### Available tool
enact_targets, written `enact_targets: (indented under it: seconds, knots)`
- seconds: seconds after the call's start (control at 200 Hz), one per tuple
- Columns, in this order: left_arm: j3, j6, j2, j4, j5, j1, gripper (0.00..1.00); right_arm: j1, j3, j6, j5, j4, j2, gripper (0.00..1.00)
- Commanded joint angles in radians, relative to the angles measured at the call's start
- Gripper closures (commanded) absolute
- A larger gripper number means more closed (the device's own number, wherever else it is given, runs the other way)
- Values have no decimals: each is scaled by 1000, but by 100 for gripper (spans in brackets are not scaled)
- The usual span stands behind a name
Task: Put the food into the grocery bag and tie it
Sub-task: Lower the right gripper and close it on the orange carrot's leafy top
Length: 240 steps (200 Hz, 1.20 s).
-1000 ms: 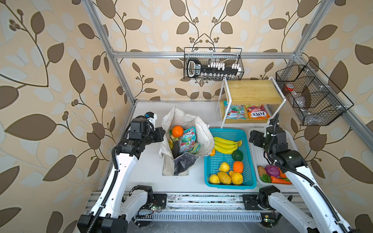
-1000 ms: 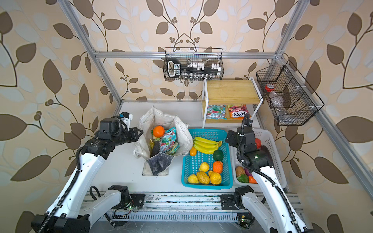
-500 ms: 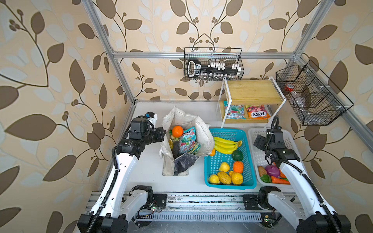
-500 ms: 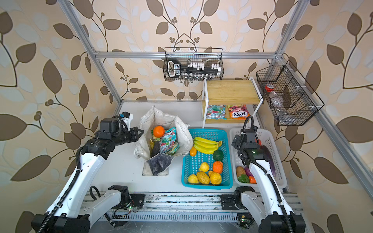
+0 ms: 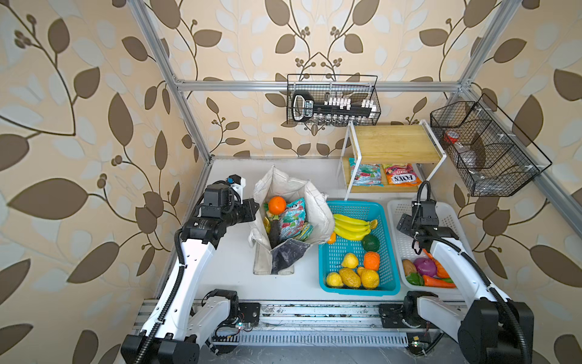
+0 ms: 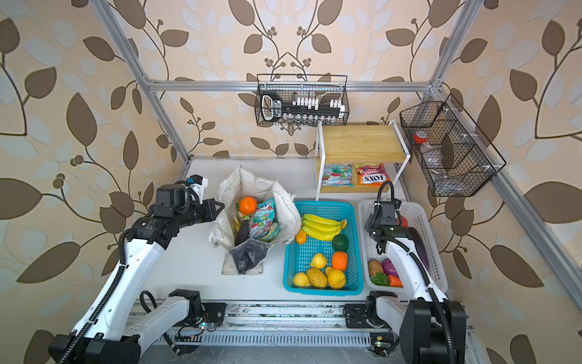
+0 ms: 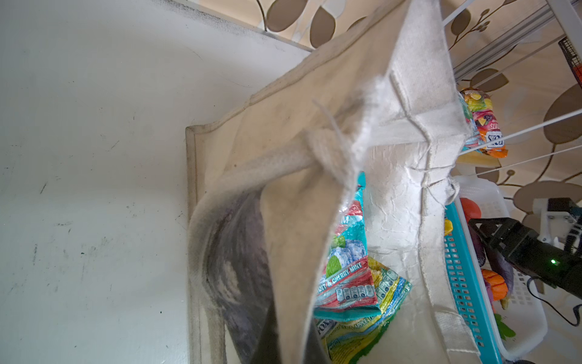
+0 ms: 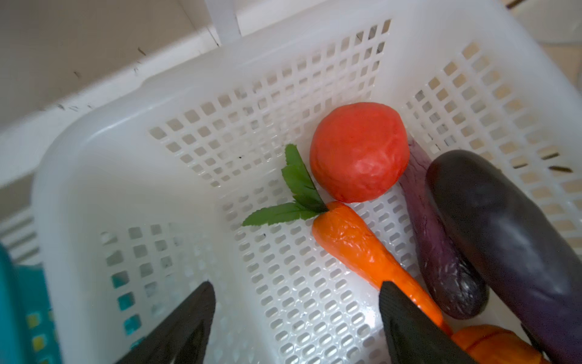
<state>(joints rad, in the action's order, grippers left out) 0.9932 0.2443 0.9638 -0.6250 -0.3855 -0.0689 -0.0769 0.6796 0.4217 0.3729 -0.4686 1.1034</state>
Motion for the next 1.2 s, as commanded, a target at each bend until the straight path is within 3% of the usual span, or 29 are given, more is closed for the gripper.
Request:
enact_targets:
  seconds: [0.0,0.085,0.945,1.195]
  knots:
    - [22,6,2,21,-34,-13,100,-12,-15,-45,43,65,29,19]
    - [21,7,13,21,-37,-14,100,-15,-19,-106,49,88,67,21]
    - [22,-7,33,10,7,-26,100,-111,-89,-155,40,248,213,27]
    - [24,-5,29,11,-5,-26,100,-124,-76,-138,16,231,231,36]
